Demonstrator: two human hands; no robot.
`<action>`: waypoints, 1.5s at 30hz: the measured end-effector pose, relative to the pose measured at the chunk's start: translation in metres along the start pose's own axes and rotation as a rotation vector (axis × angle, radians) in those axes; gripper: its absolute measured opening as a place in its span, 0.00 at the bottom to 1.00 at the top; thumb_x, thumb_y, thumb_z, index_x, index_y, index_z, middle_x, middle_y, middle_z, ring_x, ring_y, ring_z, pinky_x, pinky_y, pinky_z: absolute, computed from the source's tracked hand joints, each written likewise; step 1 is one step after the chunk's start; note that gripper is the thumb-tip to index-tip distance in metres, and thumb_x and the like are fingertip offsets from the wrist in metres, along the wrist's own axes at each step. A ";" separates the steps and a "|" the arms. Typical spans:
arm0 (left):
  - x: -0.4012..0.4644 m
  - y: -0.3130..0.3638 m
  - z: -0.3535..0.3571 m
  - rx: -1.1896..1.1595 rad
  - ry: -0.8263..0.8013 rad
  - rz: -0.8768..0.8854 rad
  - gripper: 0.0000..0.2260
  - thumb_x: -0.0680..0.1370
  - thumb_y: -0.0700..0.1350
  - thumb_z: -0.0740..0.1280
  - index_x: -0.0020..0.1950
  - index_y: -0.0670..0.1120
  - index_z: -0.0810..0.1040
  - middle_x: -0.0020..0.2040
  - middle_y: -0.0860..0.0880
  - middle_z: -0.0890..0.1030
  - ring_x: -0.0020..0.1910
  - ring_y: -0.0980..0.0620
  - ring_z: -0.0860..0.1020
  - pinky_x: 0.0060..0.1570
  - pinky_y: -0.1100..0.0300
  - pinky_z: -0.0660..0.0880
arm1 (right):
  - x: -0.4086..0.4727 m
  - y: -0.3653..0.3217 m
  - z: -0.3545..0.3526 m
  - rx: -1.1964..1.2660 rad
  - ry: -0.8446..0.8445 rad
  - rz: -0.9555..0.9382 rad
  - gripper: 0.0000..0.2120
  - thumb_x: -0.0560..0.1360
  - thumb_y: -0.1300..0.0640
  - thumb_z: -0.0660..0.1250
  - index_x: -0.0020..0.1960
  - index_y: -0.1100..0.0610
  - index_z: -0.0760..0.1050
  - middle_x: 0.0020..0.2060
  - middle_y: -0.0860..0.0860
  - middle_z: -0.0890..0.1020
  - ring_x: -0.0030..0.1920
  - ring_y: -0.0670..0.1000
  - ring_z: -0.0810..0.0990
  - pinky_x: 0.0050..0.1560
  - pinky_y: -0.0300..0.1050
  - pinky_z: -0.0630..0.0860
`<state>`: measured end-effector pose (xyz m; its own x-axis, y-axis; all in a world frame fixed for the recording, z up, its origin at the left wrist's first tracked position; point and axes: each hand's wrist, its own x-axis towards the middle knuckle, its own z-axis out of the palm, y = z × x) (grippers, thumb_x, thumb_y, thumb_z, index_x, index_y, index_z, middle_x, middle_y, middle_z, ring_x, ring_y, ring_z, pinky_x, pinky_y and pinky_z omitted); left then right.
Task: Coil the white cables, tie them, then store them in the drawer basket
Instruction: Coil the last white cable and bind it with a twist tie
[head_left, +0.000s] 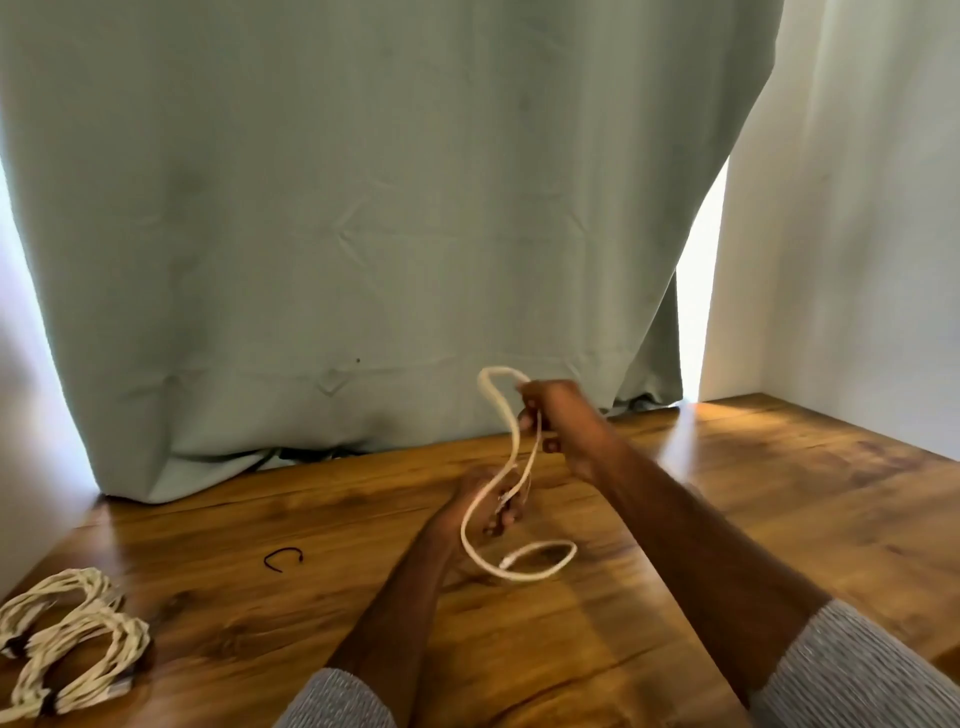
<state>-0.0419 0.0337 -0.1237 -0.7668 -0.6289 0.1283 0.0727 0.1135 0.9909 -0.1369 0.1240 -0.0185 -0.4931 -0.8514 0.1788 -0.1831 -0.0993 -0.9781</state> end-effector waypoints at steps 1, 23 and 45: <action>-0.001 -0.006 -0.002 -0.035 -0.053 -0.007 0.14 0.82 0.45 0.60 0.38 0.42 0.72 0.24 0.48 0.68 0.19 0.56 0.64 0.20 0.66 0.57 | 0.010 -0.008 -0.006 0.140 0.060 0.106 0.14 0.79 0.55 0.61 0.35 0.52 0.71 0.23 0.47 0.74 0.28 0.48 0.72 0.31 0.41 0.61; -0.003 -0.018 -0.043 -0.841 -0.373 -0.047 0.17 0.81 0.51 0.60 0.32 0.49 0.67 0.21 0.54 0.64 0.17 0.58 0.63 0.19 0.66 0.58 | 0.037 0.088 -0.028 -1.277 0.528 -0.137 0.32 0.69 0.47 0.71 0.70 0.53 0.68 0.70 0.59 0.70 0.69 0.65 0.70 0.65 0.64 0.71; 0.002 -0.030 -0.076 -0.922 -0.035 0.065 0.19 0.82 0.52 0.56 0.31 0.47 0.67 0.21 0.53 0.63 0.17 0.57 0.61 0.22 0.64 0.53 | 0.047 0.099 0.065 0.287 -0.411 0.099 0.16 0.84 0.54 0.58 0.41 0.59 0.75 0.23 0.50 0.67 0.23 0.48 0.67 0.32 0.44 0.67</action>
<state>0.0026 -0.0291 -0.1505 -0.7615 -0.6171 0.1982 0.5832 -0.5189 0.6250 -0.1227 0.0404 -0.1136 -0.1105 -0.9904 0.0832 0.1167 -0.0960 -0.9885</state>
